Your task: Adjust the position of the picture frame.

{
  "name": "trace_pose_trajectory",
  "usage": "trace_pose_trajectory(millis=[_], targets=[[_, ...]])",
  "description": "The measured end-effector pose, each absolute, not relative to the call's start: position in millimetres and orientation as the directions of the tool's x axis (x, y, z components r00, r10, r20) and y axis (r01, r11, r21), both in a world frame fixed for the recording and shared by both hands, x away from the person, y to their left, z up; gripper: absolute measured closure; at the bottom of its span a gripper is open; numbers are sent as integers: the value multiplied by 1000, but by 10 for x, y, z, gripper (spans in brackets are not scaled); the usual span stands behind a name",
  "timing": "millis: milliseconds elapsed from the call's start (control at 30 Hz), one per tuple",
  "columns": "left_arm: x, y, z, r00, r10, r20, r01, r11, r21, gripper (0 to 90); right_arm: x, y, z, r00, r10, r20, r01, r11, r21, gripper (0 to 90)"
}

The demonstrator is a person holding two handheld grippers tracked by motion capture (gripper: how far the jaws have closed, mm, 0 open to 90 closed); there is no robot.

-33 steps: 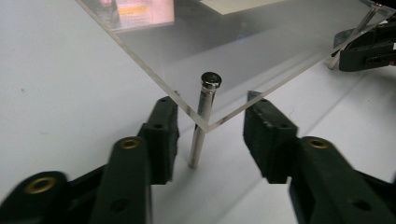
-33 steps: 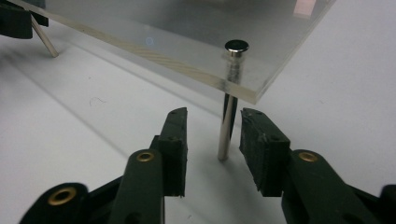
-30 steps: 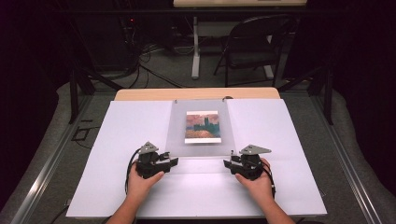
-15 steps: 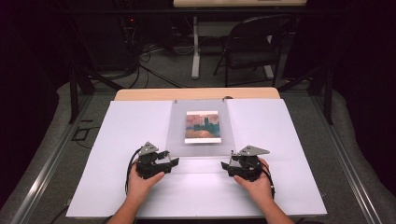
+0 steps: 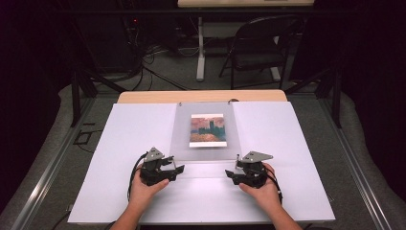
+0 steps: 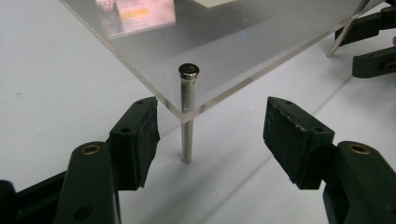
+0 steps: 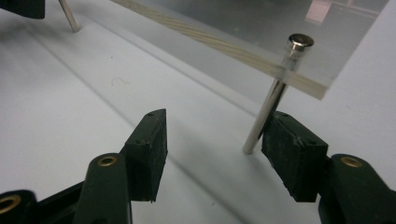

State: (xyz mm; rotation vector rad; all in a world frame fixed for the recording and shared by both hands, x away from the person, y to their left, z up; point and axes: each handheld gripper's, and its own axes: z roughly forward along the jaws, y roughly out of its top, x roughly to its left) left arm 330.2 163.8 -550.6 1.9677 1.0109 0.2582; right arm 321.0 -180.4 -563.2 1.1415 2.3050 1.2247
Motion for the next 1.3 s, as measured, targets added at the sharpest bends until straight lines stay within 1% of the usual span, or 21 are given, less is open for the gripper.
trace_pose_trajectory(millis=[100, 233, 333, 400, 500, 600, 700, 867, 1000, 1167, 1300], targets=[[3262, 1648, -5481, 655, 735, -177, 540, -292, 790, 359, 3160, -1841, -5611, -644, 759, 97, 513, 334, 791, 399], [3207, 1682, -5456, 657, 731, -186, 538, -282, 794, 359, 3115, -1897, -5550, -648, 752, 121, 519, 321, 792, 399], [3176, 1727, -5420, 651, 737, -183, 537, -276, 797, 359, 3086, -1940, -5506, -648, 754, 109, 517, 330, 790, 379], [3163, 1762, -5396, 649, 739, -178, 536, -279, 797, 359, 3064, -1984, -5481, -644, 756, 115, 522, 325, 788, 380], [3138, 1838, -5372, 641, 740, -204, 543, -250, 801, 359, 3025, -2070, -5444, -640, 756, 137, 536, 312, 784, 384], [3118, 1911, -5371, 628, 746, -221, 553, -227, 801, 360, 2988, -2164, -5419, -634, 763, 129, 538, 315, 782, 415], [3111, 1975, -5387, 614, 753, -237, 560, -204, 803, 363, 2954, -2287, -5417, -619, 775, 130, 537, 296, 790, 440], [3112, 2009, -5387, 598, 763, -243, 556, -177, 812, 365, 2965, -2417, -5433, -580, 798, 162, 545, 233, 806, 459], [3114, 2027, -5392, 594, 765, -248, 558, -170, 812, 371, 2977, -2446, -5448, -570, 804, 168, 540, 212, 814, 459], [3130, 2063, -5411, 581, 774, -251, 562, -158, 812, 372, 2999, -2455, -5492, -547, 814, 197, 565, 185, 804, 452], [3142, 2089, -5418, 564, 781, -268, 575, -140, 806, 371, 3006, -2444, -5511, -538, 818, 202, 573, 179, 800, 423]])
